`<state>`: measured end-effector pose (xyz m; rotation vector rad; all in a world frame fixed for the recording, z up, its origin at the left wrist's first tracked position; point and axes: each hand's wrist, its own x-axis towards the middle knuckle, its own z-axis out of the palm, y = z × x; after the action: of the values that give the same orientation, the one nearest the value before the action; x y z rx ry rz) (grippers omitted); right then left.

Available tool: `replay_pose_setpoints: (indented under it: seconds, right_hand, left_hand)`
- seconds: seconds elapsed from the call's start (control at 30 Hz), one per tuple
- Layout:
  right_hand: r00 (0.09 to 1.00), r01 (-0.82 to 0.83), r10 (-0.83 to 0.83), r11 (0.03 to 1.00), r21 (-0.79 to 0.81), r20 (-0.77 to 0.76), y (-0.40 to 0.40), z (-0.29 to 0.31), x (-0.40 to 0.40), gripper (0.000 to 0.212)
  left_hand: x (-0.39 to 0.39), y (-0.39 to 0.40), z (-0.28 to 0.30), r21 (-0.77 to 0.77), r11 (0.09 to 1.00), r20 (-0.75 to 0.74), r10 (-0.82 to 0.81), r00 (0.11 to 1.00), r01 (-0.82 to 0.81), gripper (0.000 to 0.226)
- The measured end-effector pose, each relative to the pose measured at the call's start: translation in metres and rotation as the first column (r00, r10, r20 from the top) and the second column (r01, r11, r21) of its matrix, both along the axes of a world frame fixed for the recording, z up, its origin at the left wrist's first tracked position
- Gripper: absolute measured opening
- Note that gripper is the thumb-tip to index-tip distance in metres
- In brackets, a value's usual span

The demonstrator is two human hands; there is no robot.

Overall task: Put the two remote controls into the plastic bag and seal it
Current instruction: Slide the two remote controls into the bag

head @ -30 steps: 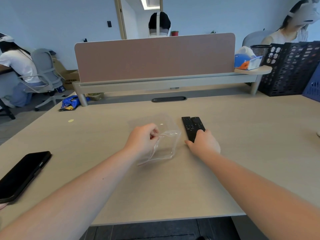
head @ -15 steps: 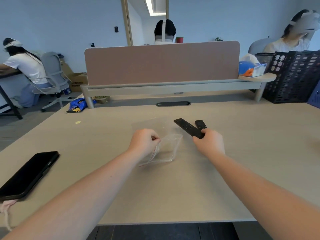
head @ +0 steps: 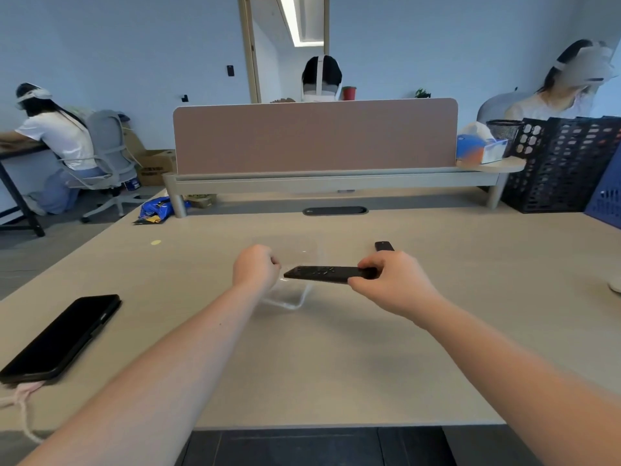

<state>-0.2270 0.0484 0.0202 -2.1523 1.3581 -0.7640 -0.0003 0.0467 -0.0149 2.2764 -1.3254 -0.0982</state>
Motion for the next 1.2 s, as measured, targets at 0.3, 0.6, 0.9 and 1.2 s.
replay_pose_setpoints:
  seconds: [0.3,0.6,0.9,1.2]
  right_hand:
    - [0.998,-0.061,0.061,0.998,-0.017,0.017,0.016,-0.007,0.011,0.025]
    - [0.999,-0.027,0.025,0.995,-0.094,-0.028,-0.009,-0.058,0.036,0.019]
    - [0.985,0.048,-0.073,0.986,-0.159,-0.156,-0.024,-0.089,0.061,0.034]
    - [0.966,0.003,-0.049,0.984,-0.176,-0.254,-0.043,-0.094,0.075,0.037]
  left_hand:
    - [0.003,-0.006,0.0,-0.07,0.997,-0.02,0.015,1.0,-0.016,0.018]
    - [-0.031,-0.008,-0.005,-0.073,0.946,0.025,-0.314,0.949,0.315,0.01]
    - [-0.041,-0.009,-0.011,-0.079,0.928,0.002,-0.365,0.931,0.364,0.009]
    - [-0.045,-0.005,-0.015,-0.151,0.942,-0.133,-0.321,0.938,0.3,0.009]
